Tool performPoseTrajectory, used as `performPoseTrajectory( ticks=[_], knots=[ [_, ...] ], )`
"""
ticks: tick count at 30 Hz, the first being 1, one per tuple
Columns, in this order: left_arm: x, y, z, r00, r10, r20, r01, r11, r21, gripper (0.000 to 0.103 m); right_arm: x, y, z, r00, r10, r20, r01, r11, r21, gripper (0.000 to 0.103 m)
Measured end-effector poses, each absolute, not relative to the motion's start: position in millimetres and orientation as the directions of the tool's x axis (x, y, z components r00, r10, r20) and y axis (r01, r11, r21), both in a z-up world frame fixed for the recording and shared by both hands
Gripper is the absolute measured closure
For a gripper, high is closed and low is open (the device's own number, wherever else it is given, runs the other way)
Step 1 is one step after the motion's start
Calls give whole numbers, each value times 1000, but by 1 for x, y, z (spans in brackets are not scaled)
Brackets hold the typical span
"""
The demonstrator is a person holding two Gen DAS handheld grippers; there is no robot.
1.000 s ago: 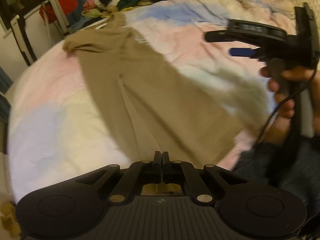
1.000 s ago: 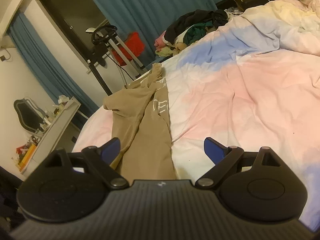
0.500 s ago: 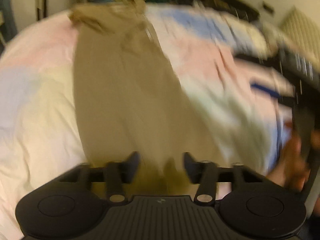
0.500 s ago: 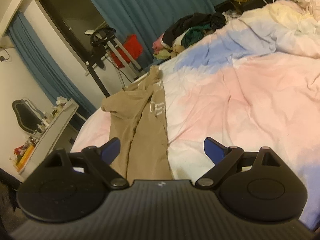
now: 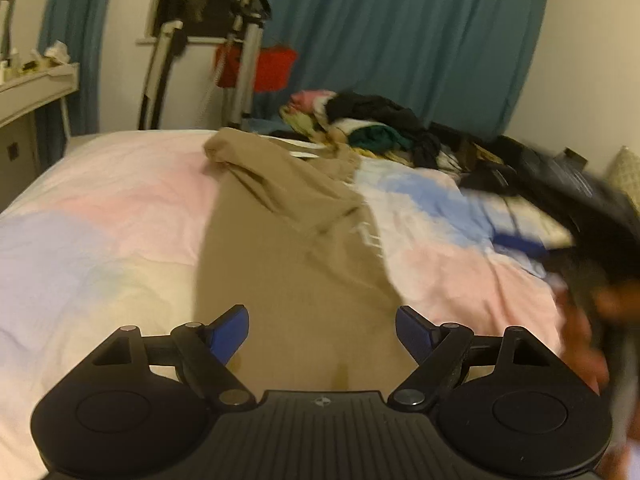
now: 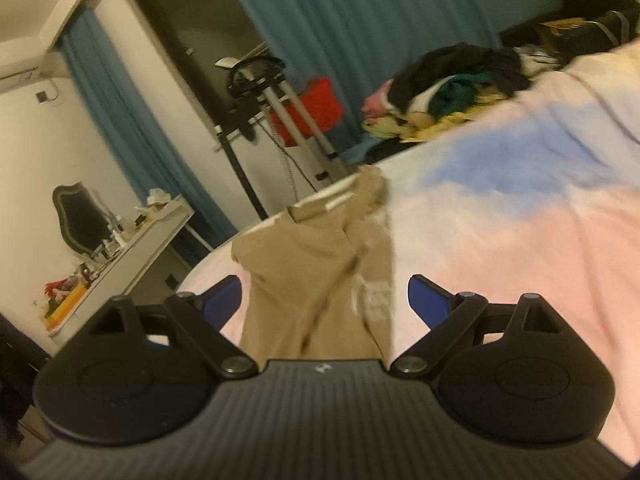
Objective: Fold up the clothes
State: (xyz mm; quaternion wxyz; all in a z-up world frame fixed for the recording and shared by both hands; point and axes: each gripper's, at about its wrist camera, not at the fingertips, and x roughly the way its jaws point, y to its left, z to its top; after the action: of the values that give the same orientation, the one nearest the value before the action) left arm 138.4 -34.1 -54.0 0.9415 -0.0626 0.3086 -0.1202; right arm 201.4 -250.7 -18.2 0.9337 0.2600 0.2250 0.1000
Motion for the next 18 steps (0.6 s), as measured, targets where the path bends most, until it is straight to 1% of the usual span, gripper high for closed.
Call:
performPoseTrajectory(
  ticks=[6,7,9,13,15,16,17,18],
  knots=[
    [169,-15,-81,802,-252,-542,122,956,-266,20,337,-194,-31,818,358,-450,-132,879,459,12],
    [174,-10,-84,808,-248,-535,109,955,-278,20,359,-184,-34,809,362,-463,-140,884,447,16],
    [183,1,-92,808,-255,-530,95,946,-310,20,399,-161,-39,810,334,-482,-152,913,379,19],
    [197,22,-110,801,-268,-535,54,923,-381,20,455,-139,-53,816,322,-480,-151,920,361,19],
    [202,33,-117,789,-288,-542,34,902,-429,23,474,-132,-64,799,325,-507,-148,922,358,21],
    [204,38,-120,785,-302,-541,30,891,-454,24,481,-129,-69,785,329,-525,-148,923,356,30],
    [205,43,-123,787,-303,-537,18,881,-472,24,484,-125,-72,775,346,-529,-165,919,358,34],
    [206,48,-124,789,-304,-534,2,870,-492,25,487,-121,-76,764,363,-533,-183,915,360,49]
  ],
)
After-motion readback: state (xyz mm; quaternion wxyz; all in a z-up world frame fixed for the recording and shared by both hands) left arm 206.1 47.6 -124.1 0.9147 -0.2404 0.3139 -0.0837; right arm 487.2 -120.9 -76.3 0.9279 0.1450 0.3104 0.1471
